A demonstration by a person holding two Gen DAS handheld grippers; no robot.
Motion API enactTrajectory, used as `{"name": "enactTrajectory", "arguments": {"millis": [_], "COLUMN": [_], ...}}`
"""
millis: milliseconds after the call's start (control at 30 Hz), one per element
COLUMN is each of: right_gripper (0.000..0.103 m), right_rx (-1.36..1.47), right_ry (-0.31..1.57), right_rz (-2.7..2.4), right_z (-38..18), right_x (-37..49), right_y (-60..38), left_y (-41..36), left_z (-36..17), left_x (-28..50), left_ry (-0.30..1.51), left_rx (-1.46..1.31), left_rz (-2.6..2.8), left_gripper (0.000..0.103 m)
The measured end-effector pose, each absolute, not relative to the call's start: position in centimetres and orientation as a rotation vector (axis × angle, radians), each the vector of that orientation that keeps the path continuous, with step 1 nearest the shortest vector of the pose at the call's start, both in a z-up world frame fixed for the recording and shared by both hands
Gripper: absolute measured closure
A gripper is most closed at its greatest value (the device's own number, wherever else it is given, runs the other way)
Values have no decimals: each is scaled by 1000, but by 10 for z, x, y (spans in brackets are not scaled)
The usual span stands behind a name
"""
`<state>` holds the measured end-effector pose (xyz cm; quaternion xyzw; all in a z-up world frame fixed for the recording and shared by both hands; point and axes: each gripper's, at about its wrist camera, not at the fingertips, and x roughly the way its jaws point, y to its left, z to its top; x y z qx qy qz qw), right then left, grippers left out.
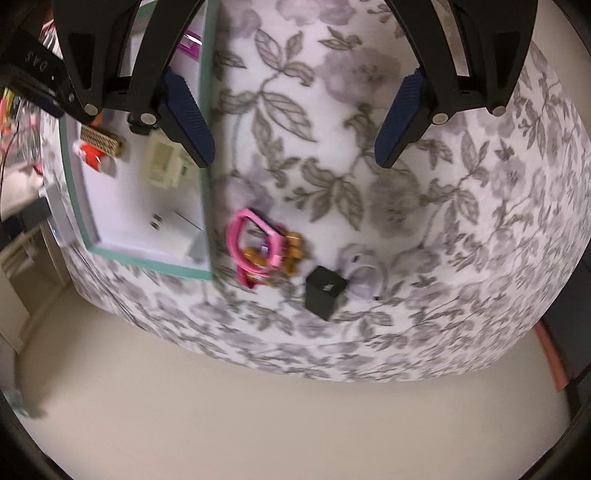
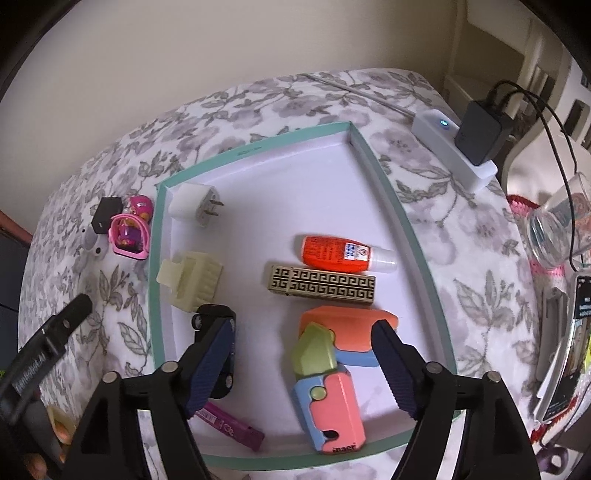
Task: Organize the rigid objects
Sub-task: 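Move both tools back to the items lying beside the tray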
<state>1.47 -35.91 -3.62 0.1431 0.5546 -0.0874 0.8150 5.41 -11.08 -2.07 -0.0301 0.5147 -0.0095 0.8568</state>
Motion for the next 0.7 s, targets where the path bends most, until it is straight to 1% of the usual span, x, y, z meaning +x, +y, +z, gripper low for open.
{"name": "enactTrajectory", "arguments": {"millis": [33,67,100,233,300,533,700], "right_gripper": [19,17,13,11,3,0,0], "right_rx": [292,283,277,251,249,226,228], "right_ry": [1177,1173,1170,1158,1152,1105,1061], "right_rz": [-182,-180,-176,-166,-160,-131,-77], "right_z": [-35,-34,-34,-32,-32,-24,-13], "right_x": [16,16,17,19,19,21,26], "right_y": [-356,-354,-352,-344,-341,-326,-309], "left_y": [-106,-103,-98,-87,-82,-61,-45], "left_z": [-21,-21,-21,-23,-24,-24,-21], "left_x": [55,56,57,60,61,65,69], "left_ry": [1082,1083,1085,1089,1089,1083,1065], "left_rx": [-76,-87,-102,-132,-138,-187,-218], "left_rz": [-9,-1,9,41,56,106,139], "left_gripper": [14,10,8,7,7,7,7]}}
